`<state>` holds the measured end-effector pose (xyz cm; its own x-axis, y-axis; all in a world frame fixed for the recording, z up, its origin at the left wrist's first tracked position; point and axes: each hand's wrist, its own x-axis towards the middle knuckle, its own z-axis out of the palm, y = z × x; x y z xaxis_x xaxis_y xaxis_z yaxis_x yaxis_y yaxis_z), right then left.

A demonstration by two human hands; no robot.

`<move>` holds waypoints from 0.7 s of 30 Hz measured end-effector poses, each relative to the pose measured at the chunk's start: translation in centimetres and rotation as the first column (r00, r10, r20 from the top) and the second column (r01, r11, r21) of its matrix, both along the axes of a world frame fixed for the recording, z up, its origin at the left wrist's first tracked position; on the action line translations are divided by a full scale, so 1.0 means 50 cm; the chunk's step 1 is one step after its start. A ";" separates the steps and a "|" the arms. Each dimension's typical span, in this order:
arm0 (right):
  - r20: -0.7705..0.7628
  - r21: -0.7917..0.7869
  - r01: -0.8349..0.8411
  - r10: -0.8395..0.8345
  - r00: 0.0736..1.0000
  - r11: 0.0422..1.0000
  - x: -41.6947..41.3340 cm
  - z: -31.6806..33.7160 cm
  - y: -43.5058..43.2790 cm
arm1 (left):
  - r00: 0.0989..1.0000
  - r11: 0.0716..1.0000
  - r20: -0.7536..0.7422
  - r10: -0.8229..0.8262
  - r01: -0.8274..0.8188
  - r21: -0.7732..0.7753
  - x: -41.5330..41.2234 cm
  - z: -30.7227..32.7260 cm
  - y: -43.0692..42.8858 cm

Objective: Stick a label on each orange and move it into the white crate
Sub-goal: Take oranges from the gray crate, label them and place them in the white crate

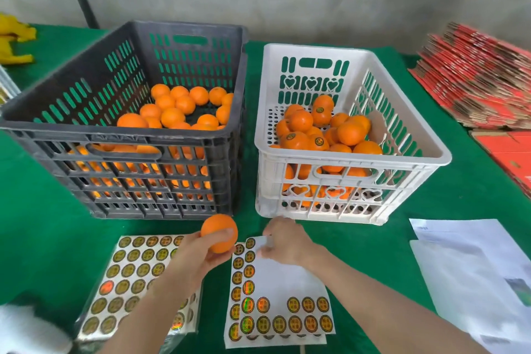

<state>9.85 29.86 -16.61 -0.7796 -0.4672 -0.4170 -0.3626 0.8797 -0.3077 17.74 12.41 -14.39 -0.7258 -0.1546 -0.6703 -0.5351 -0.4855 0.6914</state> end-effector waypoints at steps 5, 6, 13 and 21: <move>0.044 -0.319 0.045 -0.033 0.998 0.947 -0.006 0.025 0.017 | 0.992 0.994 -0.091 -0.091 0.096 0.058 0.012 -0.002 0.007; 0.070 -0.370 0.055 -0.031 0.997 0.928 -0.007 0.036 0.021 | 0.983 0.985 -0.110 -0.147 0.156 0.077 0.016 -0.001 0.006; -0.162 -0.455 0.064 -0.153 0.975 0.888 0.009 0.056 0.036 | 0.887 0.892 -0.142 -0.439 0.449 0.046 0.013 -0.010 0.031; -0.264 -0.416 0.012 -0.133 0.955 0.909 0.113 0.031 0.023 | 0.944 0.934 -0.135 -0.300 0.320 0.160 -0.009 -0.009 0.046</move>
